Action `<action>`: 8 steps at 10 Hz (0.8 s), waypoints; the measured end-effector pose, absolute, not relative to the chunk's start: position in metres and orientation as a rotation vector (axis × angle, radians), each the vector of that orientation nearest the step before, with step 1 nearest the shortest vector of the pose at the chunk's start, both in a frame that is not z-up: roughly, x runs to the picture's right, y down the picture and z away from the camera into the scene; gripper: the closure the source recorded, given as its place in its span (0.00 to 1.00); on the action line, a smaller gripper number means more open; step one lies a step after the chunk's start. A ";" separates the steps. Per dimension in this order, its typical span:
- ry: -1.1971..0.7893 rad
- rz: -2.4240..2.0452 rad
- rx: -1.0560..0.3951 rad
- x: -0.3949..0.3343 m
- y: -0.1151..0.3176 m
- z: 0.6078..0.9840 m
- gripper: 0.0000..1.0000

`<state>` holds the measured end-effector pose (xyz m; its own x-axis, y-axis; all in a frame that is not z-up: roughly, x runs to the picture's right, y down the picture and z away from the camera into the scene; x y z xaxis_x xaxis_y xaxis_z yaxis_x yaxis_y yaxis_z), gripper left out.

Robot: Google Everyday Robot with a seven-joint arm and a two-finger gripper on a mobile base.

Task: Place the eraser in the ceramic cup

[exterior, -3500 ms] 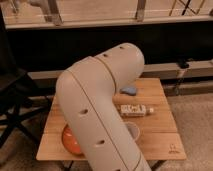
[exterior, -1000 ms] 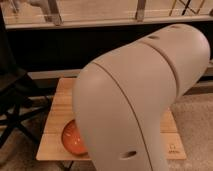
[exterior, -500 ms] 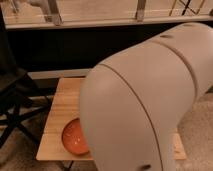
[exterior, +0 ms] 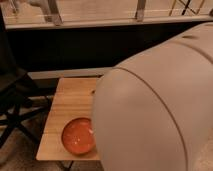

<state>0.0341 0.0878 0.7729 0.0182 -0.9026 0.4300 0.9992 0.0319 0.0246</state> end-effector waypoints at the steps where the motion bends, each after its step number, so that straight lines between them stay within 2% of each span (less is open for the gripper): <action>1: -0.365 -1.513 -0.317 0.036 0.086 0.767 1.00; 8: -0.332 -1.495 -0.342 0.052 0.088 0.742 1.00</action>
